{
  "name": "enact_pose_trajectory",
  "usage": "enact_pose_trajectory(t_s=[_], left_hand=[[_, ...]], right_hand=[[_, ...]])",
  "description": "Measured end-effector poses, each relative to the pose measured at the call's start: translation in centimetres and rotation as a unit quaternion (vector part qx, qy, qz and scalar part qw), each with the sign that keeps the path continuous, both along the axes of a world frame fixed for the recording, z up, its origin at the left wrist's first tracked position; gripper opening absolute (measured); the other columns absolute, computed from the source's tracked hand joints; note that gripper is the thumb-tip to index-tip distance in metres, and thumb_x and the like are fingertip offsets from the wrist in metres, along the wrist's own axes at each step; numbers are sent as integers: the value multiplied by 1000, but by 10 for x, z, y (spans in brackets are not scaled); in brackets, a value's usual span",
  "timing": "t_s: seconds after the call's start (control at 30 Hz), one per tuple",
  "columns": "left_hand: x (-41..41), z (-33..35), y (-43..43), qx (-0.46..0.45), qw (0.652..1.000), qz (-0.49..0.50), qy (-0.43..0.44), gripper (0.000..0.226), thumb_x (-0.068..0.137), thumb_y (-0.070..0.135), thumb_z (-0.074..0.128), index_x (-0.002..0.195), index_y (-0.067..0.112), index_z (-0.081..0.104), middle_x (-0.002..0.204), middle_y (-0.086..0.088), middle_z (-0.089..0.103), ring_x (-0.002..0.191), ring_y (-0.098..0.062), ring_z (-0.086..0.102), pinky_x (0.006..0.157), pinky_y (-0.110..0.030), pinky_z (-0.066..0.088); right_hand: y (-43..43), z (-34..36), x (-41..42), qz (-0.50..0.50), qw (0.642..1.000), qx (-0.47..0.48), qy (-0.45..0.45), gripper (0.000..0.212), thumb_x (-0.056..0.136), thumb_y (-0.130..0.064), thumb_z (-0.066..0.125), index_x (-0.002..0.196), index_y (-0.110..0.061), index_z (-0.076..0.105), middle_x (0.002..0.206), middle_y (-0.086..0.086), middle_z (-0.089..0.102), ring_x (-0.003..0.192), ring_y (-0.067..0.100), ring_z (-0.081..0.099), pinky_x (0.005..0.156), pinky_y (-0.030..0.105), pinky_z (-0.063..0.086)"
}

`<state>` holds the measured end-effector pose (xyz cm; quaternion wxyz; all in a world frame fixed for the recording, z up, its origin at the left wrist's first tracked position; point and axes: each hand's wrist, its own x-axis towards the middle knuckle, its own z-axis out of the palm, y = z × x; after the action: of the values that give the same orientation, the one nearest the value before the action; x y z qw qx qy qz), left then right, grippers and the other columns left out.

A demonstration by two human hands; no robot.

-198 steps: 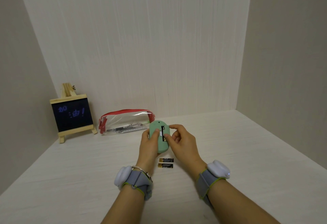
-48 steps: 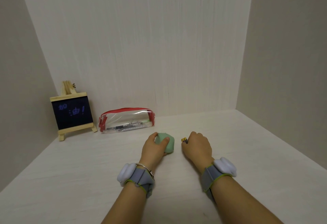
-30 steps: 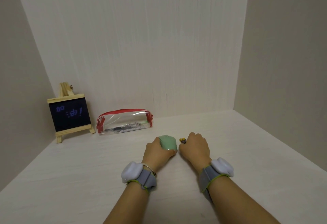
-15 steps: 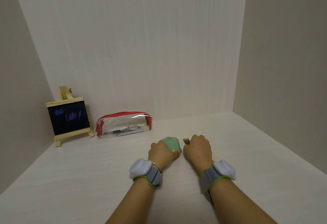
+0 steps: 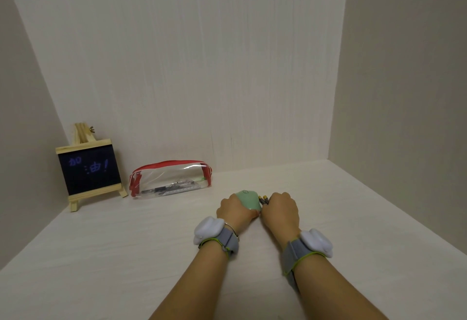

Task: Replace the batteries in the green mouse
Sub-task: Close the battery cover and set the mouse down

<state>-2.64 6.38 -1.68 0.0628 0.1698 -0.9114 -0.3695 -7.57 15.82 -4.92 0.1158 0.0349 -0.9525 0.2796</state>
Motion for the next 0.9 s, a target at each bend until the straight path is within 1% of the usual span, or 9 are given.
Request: enact_pose_trajectory(t_s=[0.13, 0.27, 0.37, 0.5, 0.53, 0.63, 0.67, 0.77, 0.9], left_hand=[[-2, 0, 1, 4, 1000, 2, 2, 46, 78, 32, 70, 116, 10, 59, 127, -14, 60, 116, -32, 56, 95, -34, 47], [-4, 1, 2, 7, 1000, -6, -3, 51, 73, 37, 70, 116, 10, 60, 125, -14, 61, 115, -31, 57, 93, -33, 47], [-7, 0, 1, -5, 1000, -9, -3, 41, 82, 30, 66, 116, 9, 59, 127, -14, 60, 118, -31, 55, 96, -34, 46], [-6, 3, 3, -3, 1000, -14, -5, 36, 84, 28, 63, 114, 8, 59, 127, -13, 60, 119, -32, 54, 97, -35, 46], [-4, 4, 4, 1, 1000, -16, -8, 39, 81, 30, 64, 114, 8, 59, 126, -14, 61, 118, -32, 55, 96, -35, 46], [0, 6, 5, 28, 999, -4, -14, 74, 55, 46, 58, 118, 8, 54, 125, -15, 60, 114, -32, 58, 94, -36, 48], [-1, 5, 4, 29, 999, -2, -16, 80, 52, 48, 57, 120, 7, 51, 125, -15, 59, 114, -32, 58, 94, -36, 48], [-2, 5, -1, 31, 999, 0, -30, 77, 64, 48, 69, 125, 6, 47, 129, -16, 55, 117, -32, 55, 94, -35, 45], [-4, 1, -13, 33, 999, -6, -40, 82, 75, 40, 70, 139, 2, 35, 142, -17, 45, 129, -30, 46, 98, -28, 40]], right_hand=[[1, -3, -4, -2, 1000, -1, 3, 20, 88, -9, 45, 97, 0, 60, 112, 20, 55, 104, 36, 53, 79, 33, 40], [0, -4, -8, 0, 1000, -14, 7, 21, 87, -10, 45, 89, 0, 63, 105, 19, 59, 97, 36, 56, 68, 29, 34], [-1, -5, -9, -3, 1000, -16, 9, 22, 87, -11, 44, 89, -1, 64, 104, 19, 59, 97, 36, 56, 69, 31, 37], [-1, -5, -9, -8, 1000, -12, 4, 24, 88, -12, 43, 93, -2, 64, 106, 18, 59, 99, 35, 56, 73, 32, 41], [-1, -5, -9, -10, 1000, -14, 2, 24, 87, -12, 43, 93, -2, 64, 106, 18, 59, 99, 35, 56, 73, 32, 42], [0, -4, -7, -16, 1000, -26, -1, 23, 87, -13, 44, 92, -1, 63, 106, 20, 58, 99, 36, 56, 74, 34, 43], [0, -3, -5, -18, 999, -30, -2, 23, 87, -14, 44, 93, 0, 62, 106, 20, 57, 99, 37, 55, 74, 35, 43], [0, -1, 0, -24, 998, -57, 2, 25, 90, -18, 44, 101, -2, 59, 111, 20, 54, 102, 37, 53, 78, 36, 43], [0, 4, 4, -22, 994, -101, 17, 31, 92, -24, 45, 115, -6, 54, 116, 16, 53, 105, 34, 53, 84, 38, 43]])
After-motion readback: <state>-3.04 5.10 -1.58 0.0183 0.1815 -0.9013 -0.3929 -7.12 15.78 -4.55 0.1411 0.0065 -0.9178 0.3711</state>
